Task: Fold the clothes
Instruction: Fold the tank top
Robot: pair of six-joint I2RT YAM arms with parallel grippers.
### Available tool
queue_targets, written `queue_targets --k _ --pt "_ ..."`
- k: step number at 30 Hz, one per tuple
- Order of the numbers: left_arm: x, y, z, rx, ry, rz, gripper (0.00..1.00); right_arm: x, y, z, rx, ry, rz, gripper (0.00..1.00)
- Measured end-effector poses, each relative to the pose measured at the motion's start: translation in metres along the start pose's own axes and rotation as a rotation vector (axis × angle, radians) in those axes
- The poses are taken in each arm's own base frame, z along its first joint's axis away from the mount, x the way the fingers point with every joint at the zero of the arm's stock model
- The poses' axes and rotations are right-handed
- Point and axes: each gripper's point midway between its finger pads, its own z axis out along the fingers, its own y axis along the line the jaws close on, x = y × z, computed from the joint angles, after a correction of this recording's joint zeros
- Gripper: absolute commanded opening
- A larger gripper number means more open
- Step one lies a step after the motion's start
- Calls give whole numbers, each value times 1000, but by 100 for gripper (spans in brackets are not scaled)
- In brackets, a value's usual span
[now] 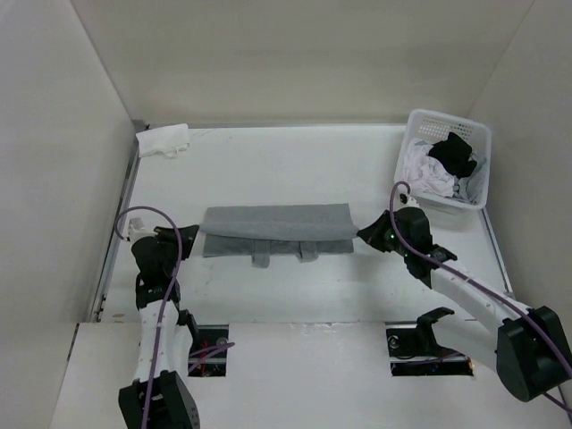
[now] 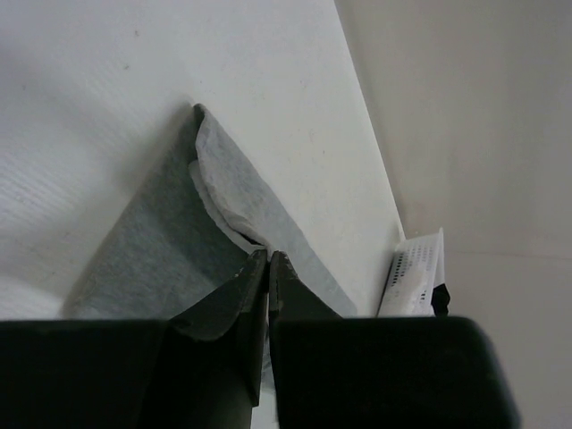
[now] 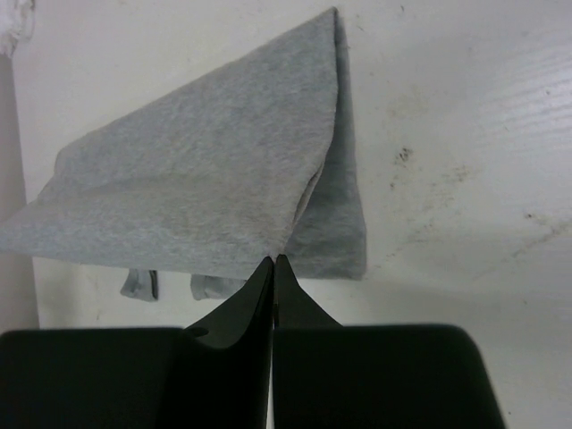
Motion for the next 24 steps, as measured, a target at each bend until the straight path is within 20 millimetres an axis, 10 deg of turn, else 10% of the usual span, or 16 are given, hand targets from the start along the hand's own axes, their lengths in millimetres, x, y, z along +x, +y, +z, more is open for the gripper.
queue_targets --k 11,19,24 --pt "21 56 -16 -149 54 -39 7 35 -43 -2 113 52 54 7" --pt "16 65 -22 -208 12 -31 32 40 -50 -3 142 57 85 42" --pt "0 31 -19 -153 -25 -2 30 32 -40 -10 129 17 45 23"
